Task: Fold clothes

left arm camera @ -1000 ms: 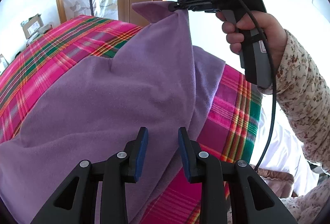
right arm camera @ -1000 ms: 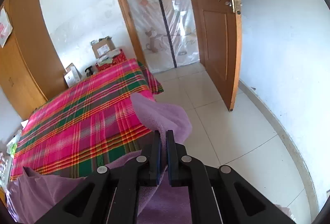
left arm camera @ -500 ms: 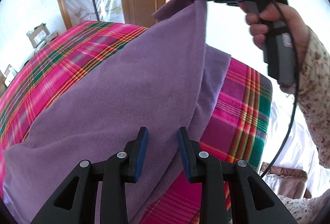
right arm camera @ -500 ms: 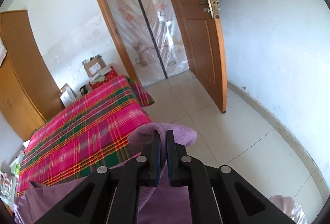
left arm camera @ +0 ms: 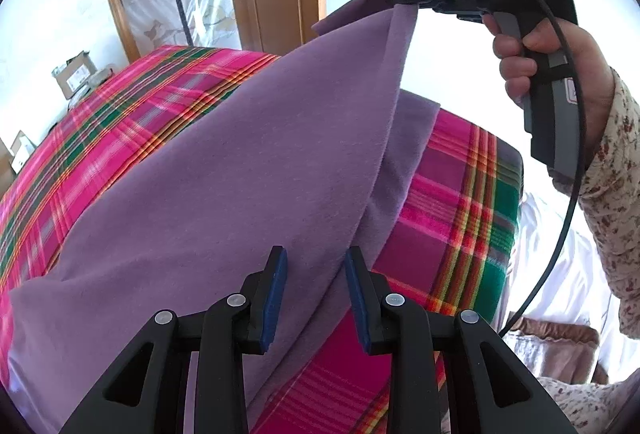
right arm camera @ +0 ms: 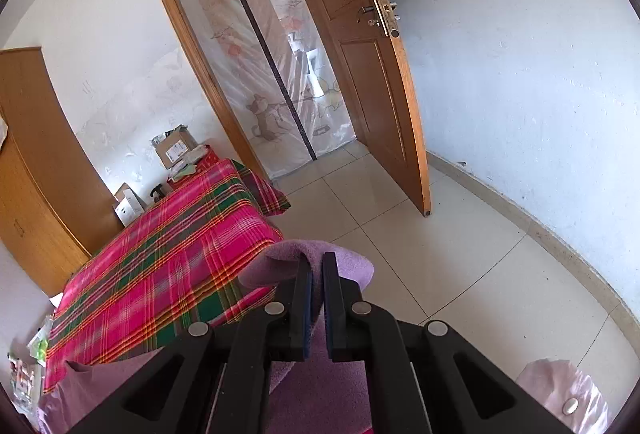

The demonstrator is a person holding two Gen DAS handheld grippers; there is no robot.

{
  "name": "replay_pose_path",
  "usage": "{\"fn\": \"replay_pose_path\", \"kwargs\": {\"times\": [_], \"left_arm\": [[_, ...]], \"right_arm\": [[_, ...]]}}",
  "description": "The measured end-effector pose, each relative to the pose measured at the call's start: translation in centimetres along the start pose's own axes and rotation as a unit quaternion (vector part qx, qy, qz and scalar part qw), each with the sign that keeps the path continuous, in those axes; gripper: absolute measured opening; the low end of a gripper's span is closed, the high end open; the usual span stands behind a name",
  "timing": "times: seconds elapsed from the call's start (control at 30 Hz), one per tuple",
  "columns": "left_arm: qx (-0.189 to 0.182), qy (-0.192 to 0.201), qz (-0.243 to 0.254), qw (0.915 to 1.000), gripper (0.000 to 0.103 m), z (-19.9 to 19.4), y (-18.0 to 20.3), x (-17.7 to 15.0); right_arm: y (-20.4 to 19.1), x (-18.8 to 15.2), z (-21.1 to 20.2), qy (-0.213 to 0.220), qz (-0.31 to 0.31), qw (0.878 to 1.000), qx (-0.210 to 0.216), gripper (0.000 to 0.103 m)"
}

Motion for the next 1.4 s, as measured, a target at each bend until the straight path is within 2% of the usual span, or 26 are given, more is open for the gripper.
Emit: {"fn": "replay_pose_path", "kwargs": {"times": [0.13,0.33,0.53,0.57,0.63,0.7,1.03,1.23,1.4], "left_arm": [[0.000,0.005,0.001,1.0000,0.031,0.4,0.6,0.7],[0.028,0.001,0.014,0.9995,0.031,1.7,1.2,1.5],[0.031,0.000,-0.012,0.9994,0.031,2.0,0.5,1.6],[0.030,0.002,-0.013,0.9994,0.028,1.9,0.5,1.6],[0.031,0.004,-0.017,0.9994,0.012,1.5,0.6,1.5],[0.029,0.009,-0.020,0.9993,0.008,1.4,0.5,1.6],[0.002,0.041,-0.001,0.9992,0.004,-1.3,1.5,2.3],[-0.019,0.019,-0.004,0.9996,0.004,-0.7,1.8,1.6],[-0.026,-0.018,-0.007,0.9995,0.004,-0.2,2.5,0.0]], "right_arm": [[-0.4,0.5,-0.1,0.002,0.001,1.000,0.004,0.005],[-1.3,1.3,-0.3,0.009,-0.005,1.000,0.010,0.005],[-0.6,1.2,-0.2,0.004,0.006,1.000,0.007,0.005],[-0.5,1.2,-0.2,0.003,0.008,1.000,0.007,0.005],[-0.3,1.2,-0.2,0.001,0.011,1.000,0.006,0.005],[-0.2,1.0,-0.2,0.001,0.011,1.000,0.005,0.005],[0.9,0.9,-0.7,0.002,0.020,1.000,0.004,0.005],[2.6,-0.6,-0.9,-0.011,0.037,0.999,-0.008,0.005],[4.6,-3.2,0.5,-0.053,0.052,0.997,-0.027,0.005]]}}
Point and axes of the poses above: each gripper's, at about its wrist camera, not at the fingertips, and z roughly the way its jaws point, y to its right, x to its top, the point moved 1 cm from there along z, roughly the way its jaws point, and after that the axes turned 13 degrees about y, right-handed, at the moved point
